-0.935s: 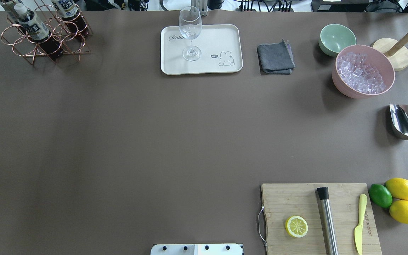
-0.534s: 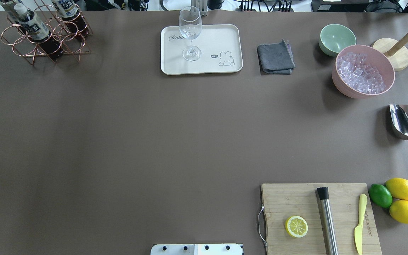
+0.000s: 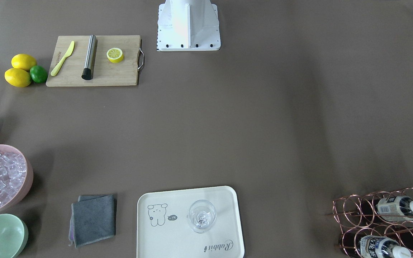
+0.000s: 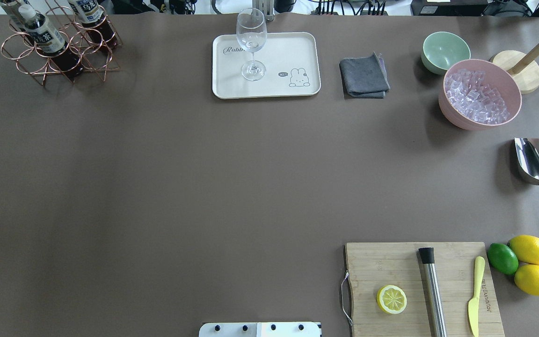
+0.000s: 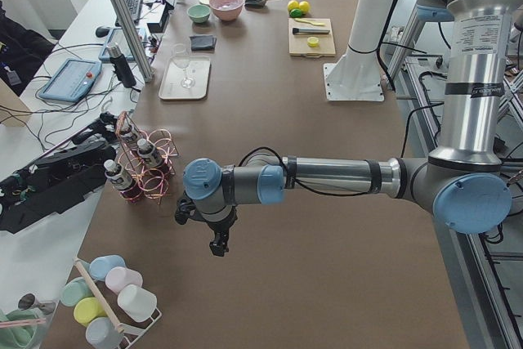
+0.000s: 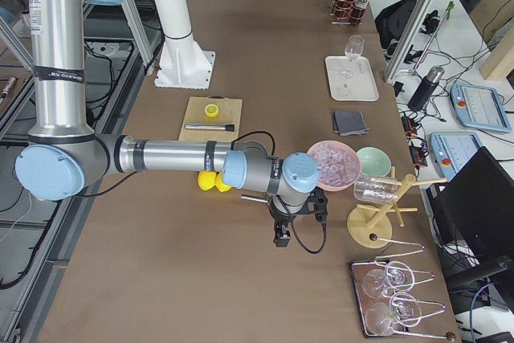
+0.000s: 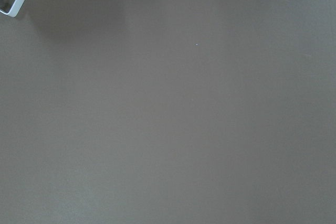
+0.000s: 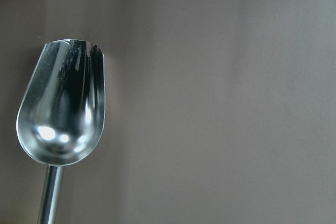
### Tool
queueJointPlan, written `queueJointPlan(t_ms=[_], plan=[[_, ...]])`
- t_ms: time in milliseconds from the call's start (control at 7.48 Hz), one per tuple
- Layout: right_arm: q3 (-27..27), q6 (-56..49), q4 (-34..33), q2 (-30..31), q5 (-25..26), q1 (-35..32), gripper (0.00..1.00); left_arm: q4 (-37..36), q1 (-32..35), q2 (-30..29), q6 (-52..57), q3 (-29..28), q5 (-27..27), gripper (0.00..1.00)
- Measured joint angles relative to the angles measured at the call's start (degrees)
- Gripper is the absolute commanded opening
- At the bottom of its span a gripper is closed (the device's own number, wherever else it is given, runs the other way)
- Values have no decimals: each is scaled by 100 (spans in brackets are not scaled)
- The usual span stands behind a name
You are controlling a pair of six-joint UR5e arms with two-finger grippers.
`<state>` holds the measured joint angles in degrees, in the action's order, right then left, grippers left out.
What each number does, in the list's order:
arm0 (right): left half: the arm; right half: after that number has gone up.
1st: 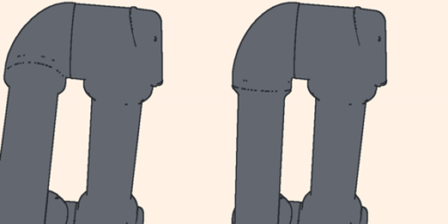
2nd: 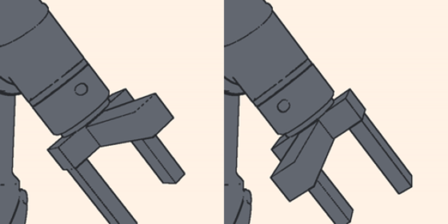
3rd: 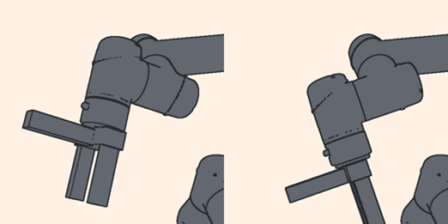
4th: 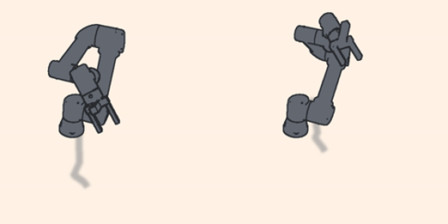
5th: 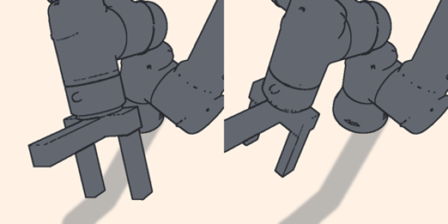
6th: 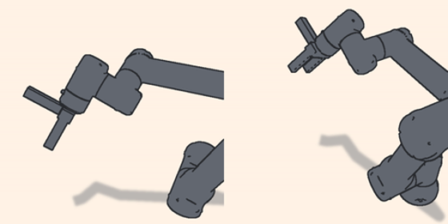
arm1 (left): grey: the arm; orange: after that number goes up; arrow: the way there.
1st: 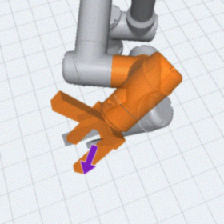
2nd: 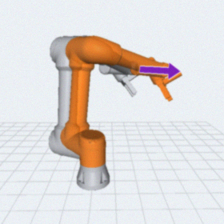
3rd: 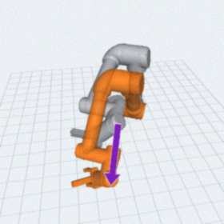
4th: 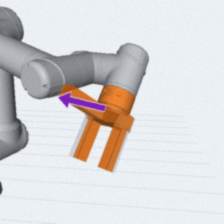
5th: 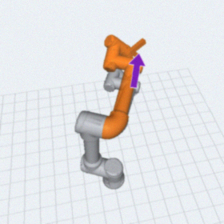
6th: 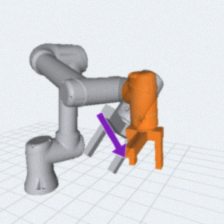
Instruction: Take tea from basket to plate
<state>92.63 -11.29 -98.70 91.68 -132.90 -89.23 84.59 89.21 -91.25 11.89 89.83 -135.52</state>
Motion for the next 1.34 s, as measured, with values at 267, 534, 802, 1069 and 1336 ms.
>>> queueJointPlan(t_ms=[267,534,802,1069,1336], plan=[[-2,-4,0,20,-4,0,100,3,0,-24,0,-6,11,99],[-7,-5,0,44,-8,-1,100,14,6,-164,36,9,17,99],[-6,-4,3,57,-8,0,100,18,8,-547,61,39,25,99],[-1,2,0,60,-8,-3,100,18,-8,-936,166,339,22,99],[0,10,0,61,-8,-3,100,15,-64,-1483,795,503,48,99]])
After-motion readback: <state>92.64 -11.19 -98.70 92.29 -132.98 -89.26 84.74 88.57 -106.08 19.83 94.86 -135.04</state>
